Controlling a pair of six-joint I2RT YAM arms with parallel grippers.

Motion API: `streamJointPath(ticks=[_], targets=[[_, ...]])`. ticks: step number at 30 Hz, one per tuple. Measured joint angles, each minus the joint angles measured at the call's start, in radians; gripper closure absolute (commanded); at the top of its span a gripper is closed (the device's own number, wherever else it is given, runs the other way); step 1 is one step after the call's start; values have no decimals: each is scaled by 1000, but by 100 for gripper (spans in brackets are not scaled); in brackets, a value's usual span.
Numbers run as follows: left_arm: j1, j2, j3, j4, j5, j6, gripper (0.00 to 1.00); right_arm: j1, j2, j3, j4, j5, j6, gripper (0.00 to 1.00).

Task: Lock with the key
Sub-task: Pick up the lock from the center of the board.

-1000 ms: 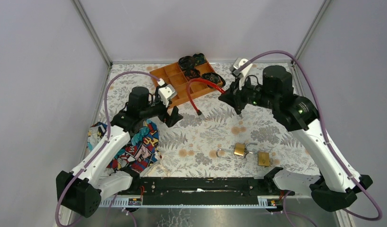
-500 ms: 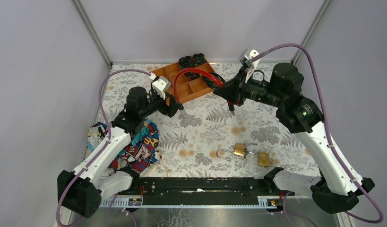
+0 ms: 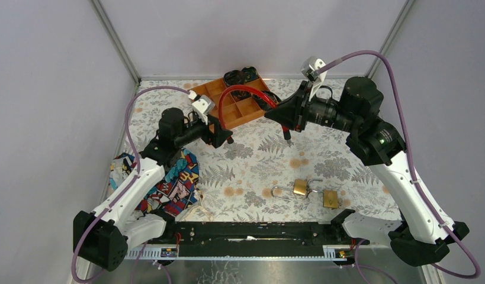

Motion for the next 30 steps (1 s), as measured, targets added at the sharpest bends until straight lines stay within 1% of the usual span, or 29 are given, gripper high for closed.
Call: streamJointPath(ticks=[2, 5, 8, 10, 13, 15, 17, 18, 19, 21, 24, 26, 28, 30], targets=[[0, 0, -6, -3, 43, -7, 22, 0, 2, 5, 0, 0, 1, 100], [-2, 0, -21, -6, 56, -18, 32, 0, 3, 13, 1, 0, 3, 100], [-3, 6, -25, -3, 39, -37, 34, 0, 4, 13, 6, -14, 12, 100], [-3, 12, -25, 0, 31, -51, 40, 0, 4, 13, 14, -34, 20, 100], [-5, 23, -25, 10, 17, -70, 61, 0, 4, 13, 28, -69, 28, 100], [-7, 33, -23, 21, 12, -80, 68, 0, 4, 13, 35, -88, 31, 100], [-8, 39, -23, 29, 13, -90, 82, 0, 4, 13, 39, -105, 31, 100], [-11, 41, -23, 33, 15, -96, 92, 0, 3, 13, 39, -108, 33, 100], [-12, 41, -23, 40, 20, -98, 100, 0, 2, 13, 39, -111, 34, 100], [-13, 40, -21, 48, 53, -116, 100, 0, -4, 6, 47, -113, 38, 100], [-13, 36, -10, 70, 171, -172, 100, 0, -32, -32, 95, -107, 56, 100], [-16, 29, 1, 113, 282, -257, 100, 0, -66, -77, 151, -93, 79, 100], [-32, 7, 13, 197, 390, -365, 100, 0, -102, -122, 225, -73, 110, 100], [-64, -26, 43, 253, 465, -426, 100, 0, -127, -151, 306, -60, 144, 100]])
